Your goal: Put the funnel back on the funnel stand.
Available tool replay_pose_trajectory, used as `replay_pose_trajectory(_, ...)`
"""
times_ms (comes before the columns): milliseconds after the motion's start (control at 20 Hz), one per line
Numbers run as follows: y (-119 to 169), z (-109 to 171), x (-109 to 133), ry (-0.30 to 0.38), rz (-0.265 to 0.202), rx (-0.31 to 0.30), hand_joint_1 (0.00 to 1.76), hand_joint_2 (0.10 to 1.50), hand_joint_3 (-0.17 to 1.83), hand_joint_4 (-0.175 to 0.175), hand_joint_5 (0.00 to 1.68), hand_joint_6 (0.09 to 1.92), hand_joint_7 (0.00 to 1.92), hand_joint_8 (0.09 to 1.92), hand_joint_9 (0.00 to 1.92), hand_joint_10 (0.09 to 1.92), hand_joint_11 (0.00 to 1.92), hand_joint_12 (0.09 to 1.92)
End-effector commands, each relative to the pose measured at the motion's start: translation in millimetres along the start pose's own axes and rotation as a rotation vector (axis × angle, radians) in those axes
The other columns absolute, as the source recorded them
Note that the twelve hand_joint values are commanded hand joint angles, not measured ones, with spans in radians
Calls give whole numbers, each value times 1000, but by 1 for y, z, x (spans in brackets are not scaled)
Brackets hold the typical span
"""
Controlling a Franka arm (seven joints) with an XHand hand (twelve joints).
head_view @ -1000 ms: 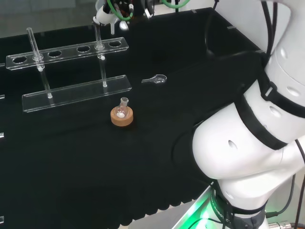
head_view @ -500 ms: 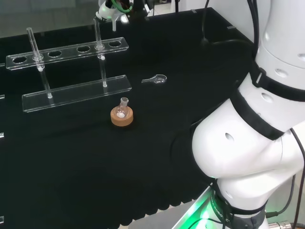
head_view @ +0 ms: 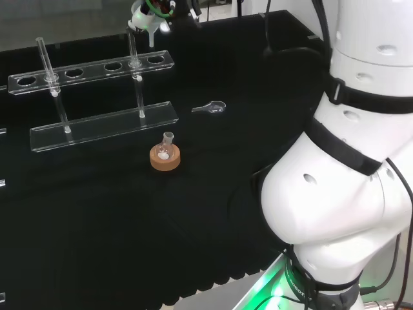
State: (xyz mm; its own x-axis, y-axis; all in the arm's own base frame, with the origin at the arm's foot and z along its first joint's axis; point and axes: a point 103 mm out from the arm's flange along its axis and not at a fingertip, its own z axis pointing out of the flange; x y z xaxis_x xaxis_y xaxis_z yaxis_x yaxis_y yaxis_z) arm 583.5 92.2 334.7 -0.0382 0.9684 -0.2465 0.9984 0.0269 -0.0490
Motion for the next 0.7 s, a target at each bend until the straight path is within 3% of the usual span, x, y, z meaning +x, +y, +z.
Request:
replay_pose_trajectory(50,17,18,-1,-17,-23,35,705,890,489,-63,801,729,790,817,1280,721,722,1155)
replay_pose_trajectory(700,17,38,-3,-15,-12,71,705,886,494,-64,799,725,791,812,1279,720,716,1164)
